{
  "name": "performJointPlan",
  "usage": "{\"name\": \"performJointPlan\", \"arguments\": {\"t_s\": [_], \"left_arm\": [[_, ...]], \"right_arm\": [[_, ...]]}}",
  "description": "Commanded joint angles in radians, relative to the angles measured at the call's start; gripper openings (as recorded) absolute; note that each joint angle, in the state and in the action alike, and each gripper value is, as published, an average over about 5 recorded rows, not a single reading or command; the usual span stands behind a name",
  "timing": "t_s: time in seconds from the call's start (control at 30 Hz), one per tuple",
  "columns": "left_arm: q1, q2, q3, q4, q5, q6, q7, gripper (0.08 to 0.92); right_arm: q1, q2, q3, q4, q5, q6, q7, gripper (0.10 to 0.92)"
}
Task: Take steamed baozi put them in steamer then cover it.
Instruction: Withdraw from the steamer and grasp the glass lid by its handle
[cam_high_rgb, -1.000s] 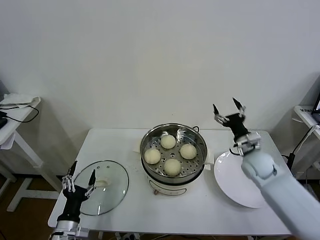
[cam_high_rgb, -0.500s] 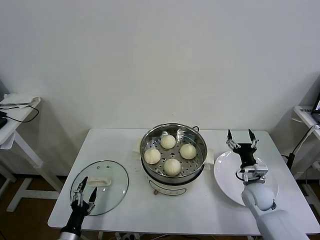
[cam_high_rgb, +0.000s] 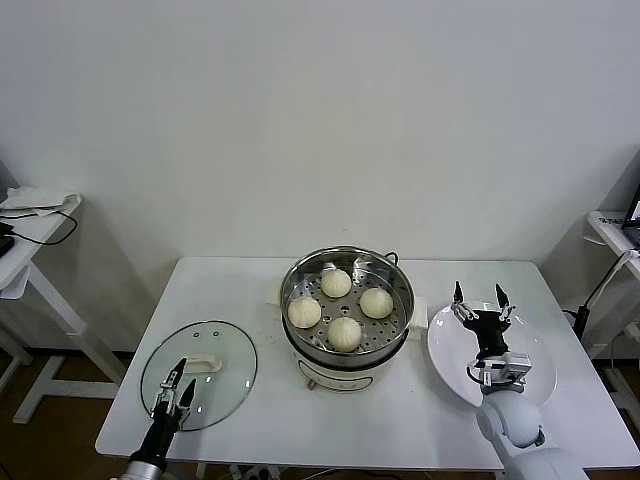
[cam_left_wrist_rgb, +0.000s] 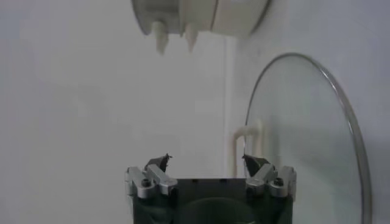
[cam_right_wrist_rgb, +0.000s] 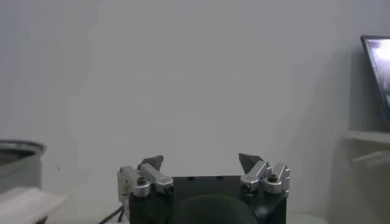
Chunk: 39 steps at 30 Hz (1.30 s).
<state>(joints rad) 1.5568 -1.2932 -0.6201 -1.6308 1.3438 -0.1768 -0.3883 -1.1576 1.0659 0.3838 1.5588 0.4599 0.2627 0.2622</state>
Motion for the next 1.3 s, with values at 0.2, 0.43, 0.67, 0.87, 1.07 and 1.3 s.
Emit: {"name": "performJointPlan", "arguments": {"t_s": [0.2, 0.43, 0.67, 0.87, 1.07, 1.3], "left_arm": [[-0.073, -0.003, 0.006, 0.062, 0.079, 0.021, -0.024, 0.823], [-0.096, -0.002, 0.024, 0.087, 0.079, 0.032, -0.017, 0.823], [-0.111, -0.007, 0.029, 0.093, 0.068, 0.050, -0.011, 0.823], [-0.120, -0.011, 0.035, 0.087, 0.051, 0.063, -0.001, 0.823], [-0.135, -0.014, 0.043, 0.076, 0.041, 0.077, 0.015, 0.823], [-0.173, -0.018, 0.054, 0.099, 0.042, 0.089, 0.034, 0.823]], "right_arm": [[-0.029, 0.022, 0.019, -0.002, -0.010, 0.004, -0.009, 0.823], [-0.030, 0.023, 0.022, -0.005, -0.013, 0.007, -0.010, 0.823], [-0.035, 0.028, 0.027, -0.021, -0.024, 0.020, -0.018, 0.823], [-0.037, 0.035, 0.026, -0.029, -0.031, 0.027, -0.024, 0.823], [-0.035, 0.038, 0.025, -0.036, -0.037, 0.031, -0.026, 0.823], [-0.037, 0.041, 0.027, -0.041, -0.046, 0.037, -0.029, 0.823]]}}
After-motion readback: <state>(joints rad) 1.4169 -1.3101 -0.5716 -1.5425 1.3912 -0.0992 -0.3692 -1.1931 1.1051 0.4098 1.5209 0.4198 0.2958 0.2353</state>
